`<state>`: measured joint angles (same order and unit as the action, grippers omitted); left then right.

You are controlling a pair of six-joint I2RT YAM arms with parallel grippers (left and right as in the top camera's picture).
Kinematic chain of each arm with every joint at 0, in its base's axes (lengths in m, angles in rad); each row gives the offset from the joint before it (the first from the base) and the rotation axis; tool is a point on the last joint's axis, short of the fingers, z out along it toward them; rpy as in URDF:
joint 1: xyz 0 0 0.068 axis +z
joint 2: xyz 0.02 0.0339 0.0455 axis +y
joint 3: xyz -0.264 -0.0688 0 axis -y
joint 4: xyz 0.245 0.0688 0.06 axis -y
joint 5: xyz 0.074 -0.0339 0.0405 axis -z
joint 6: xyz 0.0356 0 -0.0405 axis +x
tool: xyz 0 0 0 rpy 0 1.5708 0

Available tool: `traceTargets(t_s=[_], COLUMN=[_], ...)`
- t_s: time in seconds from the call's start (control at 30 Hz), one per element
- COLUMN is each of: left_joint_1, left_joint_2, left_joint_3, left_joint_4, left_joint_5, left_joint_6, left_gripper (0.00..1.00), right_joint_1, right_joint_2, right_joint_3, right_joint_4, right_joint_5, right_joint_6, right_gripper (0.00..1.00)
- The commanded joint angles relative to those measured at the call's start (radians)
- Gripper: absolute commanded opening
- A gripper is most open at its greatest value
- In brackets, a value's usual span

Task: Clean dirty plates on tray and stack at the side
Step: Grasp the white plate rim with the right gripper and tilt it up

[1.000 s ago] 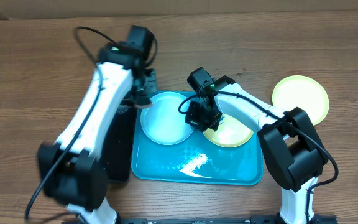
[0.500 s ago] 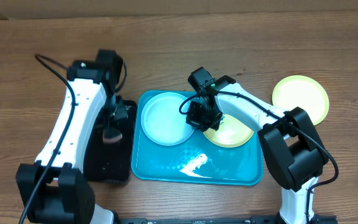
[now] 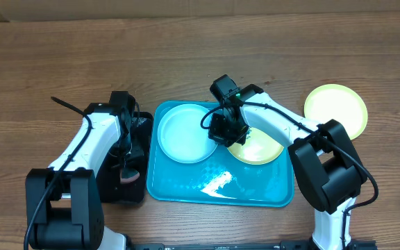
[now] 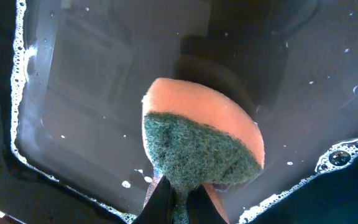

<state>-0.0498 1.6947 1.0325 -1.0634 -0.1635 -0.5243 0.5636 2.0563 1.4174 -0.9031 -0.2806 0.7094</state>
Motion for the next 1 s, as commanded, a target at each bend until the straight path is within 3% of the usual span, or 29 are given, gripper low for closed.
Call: traceTargets(t_s=[0.0, 0.37, 0.97], left_joint_1=[0.005, 0.005, 0.005], left_joint_2=[0.005, 0.005, 0.005], left_joint_3=[-0.003, -0.003, -0.003], left_joint_4=[0.012, 0.026, 0.025], left_joint_5=[0.007, 0.007, 0.008], left_joint_6=[0.008, 0.008, 0.009], left_gripper=[0.04, 0.04, 0.04], right_joint_1=[-0.002, 0.015, 0.060], right_joint_2=[-0.017, -0.174, -0.295], right_joint_3=[0.005, 0.053, 0.151], right_joint_4=[0.001, -0.046, -0.235], right_joint_5=[0.044, 0.097, 0.742], right_joint_6=[-0.061, -0.273, -0.257], right_gripper=[0.04, 0.04, 0.04])
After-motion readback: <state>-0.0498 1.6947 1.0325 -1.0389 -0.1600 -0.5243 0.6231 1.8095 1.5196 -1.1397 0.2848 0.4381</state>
